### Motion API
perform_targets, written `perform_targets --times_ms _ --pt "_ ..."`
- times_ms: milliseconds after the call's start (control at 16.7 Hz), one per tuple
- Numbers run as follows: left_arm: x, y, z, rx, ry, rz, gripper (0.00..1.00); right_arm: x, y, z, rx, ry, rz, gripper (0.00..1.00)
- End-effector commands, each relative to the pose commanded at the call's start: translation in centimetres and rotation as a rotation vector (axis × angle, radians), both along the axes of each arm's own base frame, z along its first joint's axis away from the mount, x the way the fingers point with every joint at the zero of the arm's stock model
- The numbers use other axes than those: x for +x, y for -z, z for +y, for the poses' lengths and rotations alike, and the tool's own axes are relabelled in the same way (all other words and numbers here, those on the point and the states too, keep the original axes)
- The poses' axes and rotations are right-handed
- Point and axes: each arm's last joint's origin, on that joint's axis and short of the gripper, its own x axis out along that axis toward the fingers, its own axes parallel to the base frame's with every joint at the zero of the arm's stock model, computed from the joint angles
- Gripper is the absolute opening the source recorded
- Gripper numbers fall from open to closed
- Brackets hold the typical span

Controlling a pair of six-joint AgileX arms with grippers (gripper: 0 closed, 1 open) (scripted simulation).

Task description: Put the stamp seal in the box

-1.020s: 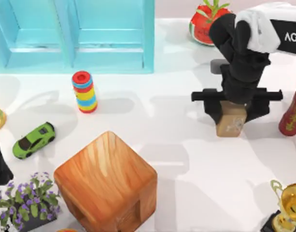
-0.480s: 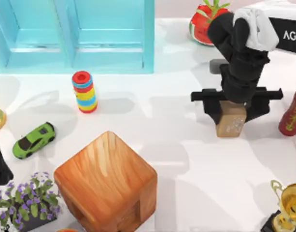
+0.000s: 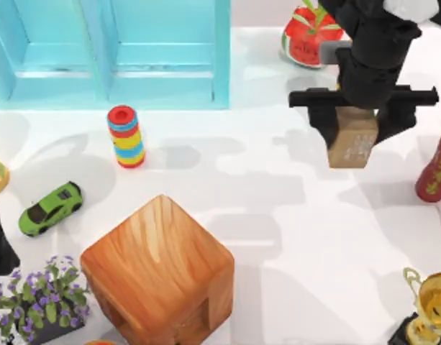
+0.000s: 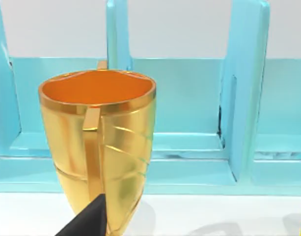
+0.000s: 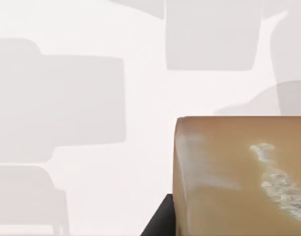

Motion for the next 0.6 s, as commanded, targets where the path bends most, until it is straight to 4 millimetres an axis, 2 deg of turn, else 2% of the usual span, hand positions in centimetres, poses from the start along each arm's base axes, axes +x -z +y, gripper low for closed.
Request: perform_targets --times_ms 180,480,600 --pt "0.0 0.0 0.0 0.000 0.000 0.000 1.00 -0.2 -1.9 -0.3 0.001 0.009 0.009 0.00" --pt "0.0 0.0 0.0 0.000 0.000 0.000 1.00 -0.2 -1.9 -0.3 0.004 0.010 0.009 0.00" --pt "0.0 0.0 0.0 0.000 0.000 0.000 1.00 0.3 -3.3 -1.5 0.044 0.007 -0.040 0.00"
